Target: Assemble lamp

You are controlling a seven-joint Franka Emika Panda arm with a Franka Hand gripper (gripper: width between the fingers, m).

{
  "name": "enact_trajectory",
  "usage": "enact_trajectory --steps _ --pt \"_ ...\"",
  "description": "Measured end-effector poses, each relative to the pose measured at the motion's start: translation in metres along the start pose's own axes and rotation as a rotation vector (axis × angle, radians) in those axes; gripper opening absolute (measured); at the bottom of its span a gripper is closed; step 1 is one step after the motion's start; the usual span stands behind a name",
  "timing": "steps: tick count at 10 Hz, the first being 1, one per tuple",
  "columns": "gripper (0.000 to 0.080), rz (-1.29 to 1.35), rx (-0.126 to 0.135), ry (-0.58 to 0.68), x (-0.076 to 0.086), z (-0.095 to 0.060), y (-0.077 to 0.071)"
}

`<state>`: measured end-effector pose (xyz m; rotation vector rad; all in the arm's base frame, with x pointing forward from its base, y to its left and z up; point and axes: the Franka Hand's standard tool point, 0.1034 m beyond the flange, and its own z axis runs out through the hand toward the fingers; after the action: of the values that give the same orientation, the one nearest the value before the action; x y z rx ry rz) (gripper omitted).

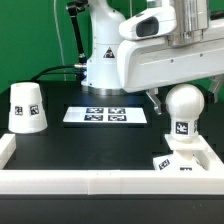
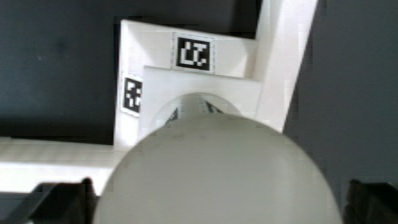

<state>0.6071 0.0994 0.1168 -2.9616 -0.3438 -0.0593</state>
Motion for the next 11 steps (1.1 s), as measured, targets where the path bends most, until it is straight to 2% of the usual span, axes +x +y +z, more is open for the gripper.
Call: enact_trajectory --steps 2,4,7,11 --pt "0.0698 -0.294 -0.055 0.053 0.008 -0.0034 0.0021" --pt "0.0698 -0.461 -0.067 0.069 0.0095 -0.0049 -0.0024" --pt "0.0698 -0.751 -0.083 0.058 0.0099 -0.0048 -0.0007" --pt "0.0698 -0.998 -0.109 0.036 0.0102 -0.0047 0.0004"
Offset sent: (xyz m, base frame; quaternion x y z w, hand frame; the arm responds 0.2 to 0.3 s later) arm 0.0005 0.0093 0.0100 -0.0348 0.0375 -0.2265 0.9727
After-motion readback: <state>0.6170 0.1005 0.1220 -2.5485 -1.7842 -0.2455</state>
